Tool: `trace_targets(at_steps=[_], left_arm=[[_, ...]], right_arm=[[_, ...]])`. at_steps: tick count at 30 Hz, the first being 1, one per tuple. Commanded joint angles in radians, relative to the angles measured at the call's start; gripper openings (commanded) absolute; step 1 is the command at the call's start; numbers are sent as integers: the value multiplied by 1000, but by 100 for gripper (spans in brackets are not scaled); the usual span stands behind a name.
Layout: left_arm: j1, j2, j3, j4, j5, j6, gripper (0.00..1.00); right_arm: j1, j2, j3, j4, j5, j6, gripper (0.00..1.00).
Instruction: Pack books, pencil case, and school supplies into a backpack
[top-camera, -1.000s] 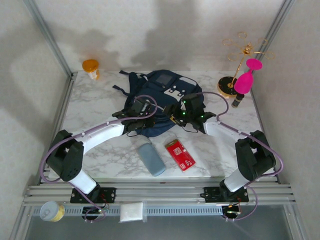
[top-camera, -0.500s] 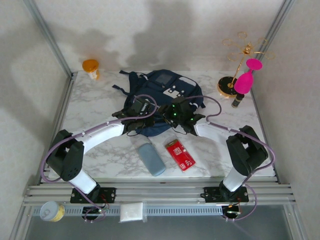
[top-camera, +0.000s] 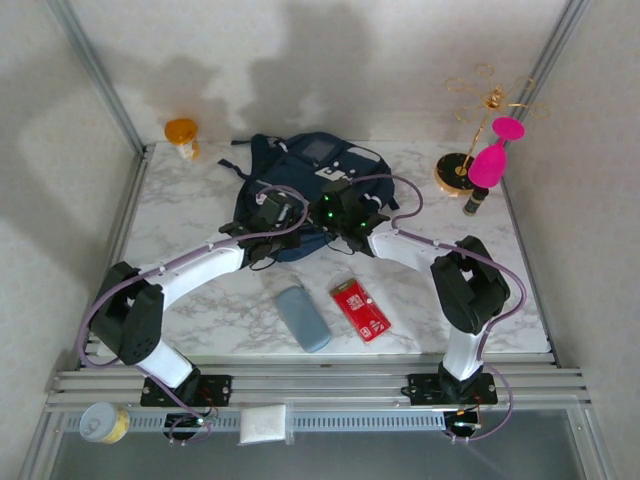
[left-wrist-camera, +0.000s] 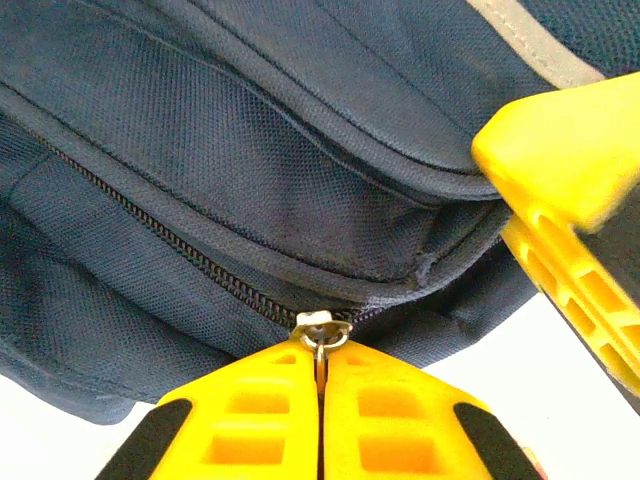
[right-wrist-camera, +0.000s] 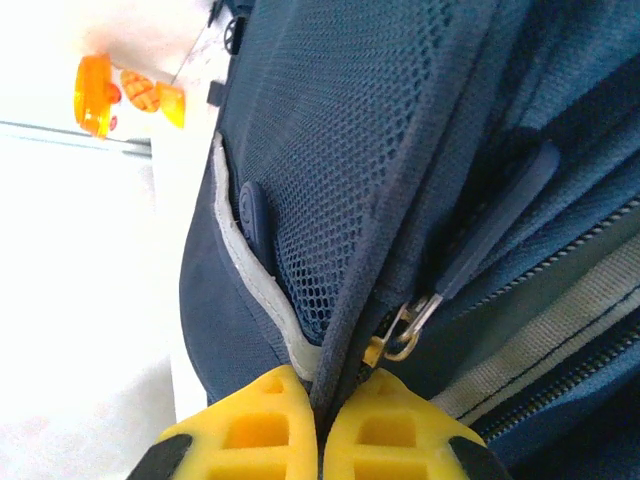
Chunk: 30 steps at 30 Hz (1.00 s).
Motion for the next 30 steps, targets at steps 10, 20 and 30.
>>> trace_targets(at_steps=[10,20,30], left_arm=[[-19,-111,-104,-132,-102,60,0],[-24,0,-5,-9,-2,33,0],[-29,31,-15,80,77,9,0]], right_arm=[[-331,-176,-2,-74,-395,-338,0],[-316,-124,9,-127,-352,-315,30],[-140,-179,-163,56,-241,-43,69]])
